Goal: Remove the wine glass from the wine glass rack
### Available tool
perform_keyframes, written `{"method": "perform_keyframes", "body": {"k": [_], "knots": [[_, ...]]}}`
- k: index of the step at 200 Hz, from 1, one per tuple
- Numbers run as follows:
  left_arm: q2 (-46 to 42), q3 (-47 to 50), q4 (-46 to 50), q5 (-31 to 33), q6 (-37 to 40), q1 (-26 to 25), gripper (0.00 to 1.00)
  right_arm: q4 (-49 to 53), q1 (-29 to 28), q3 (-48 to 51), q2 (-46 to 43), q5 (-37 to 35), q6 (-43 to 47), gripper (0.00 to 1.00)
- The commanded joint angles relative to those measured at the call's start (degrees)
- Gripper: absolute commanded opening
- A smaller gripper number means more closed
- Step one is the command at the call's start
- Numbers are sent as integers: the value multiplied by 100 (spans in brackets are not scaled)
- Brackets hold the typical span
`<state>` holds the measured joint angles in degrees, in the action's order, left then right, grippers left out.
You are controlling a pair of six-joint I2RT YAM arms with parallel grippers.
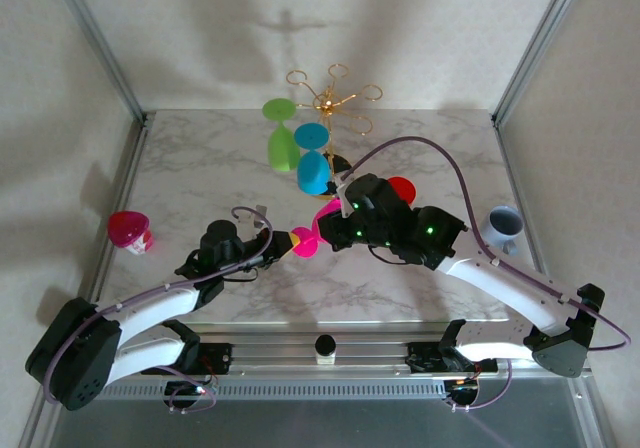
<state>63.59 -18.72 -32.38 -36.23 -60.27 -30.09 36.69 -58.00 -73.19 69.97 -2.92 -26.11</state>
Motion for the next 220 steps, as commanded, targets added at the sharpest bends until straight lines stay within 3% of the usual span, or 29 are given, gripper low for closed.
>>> {"method": "perform_keyframes", "body": {"k": [1,12,65,151,188,220], "knots": [[-5,0,-200,58,-34,93,0,12,27,-85,3,-68,-38,5],[-5,-11,-168,61,-30,99,0,13,30,-86,-2,-75,-42,0],[-46,-75,41,125,15,113,0,-65,27,-6,-54,-153,-76,0],[-256,-210,653,412,214,179,17,-4,26,41,-74,-372,-82,0],[-426,-383,1239,628,482,205,24,133,26,29,-32,-571,-71,0],[-608,-740,2382,1040,951,214,24,348,30,-46,124,-735,-103,0]]}}
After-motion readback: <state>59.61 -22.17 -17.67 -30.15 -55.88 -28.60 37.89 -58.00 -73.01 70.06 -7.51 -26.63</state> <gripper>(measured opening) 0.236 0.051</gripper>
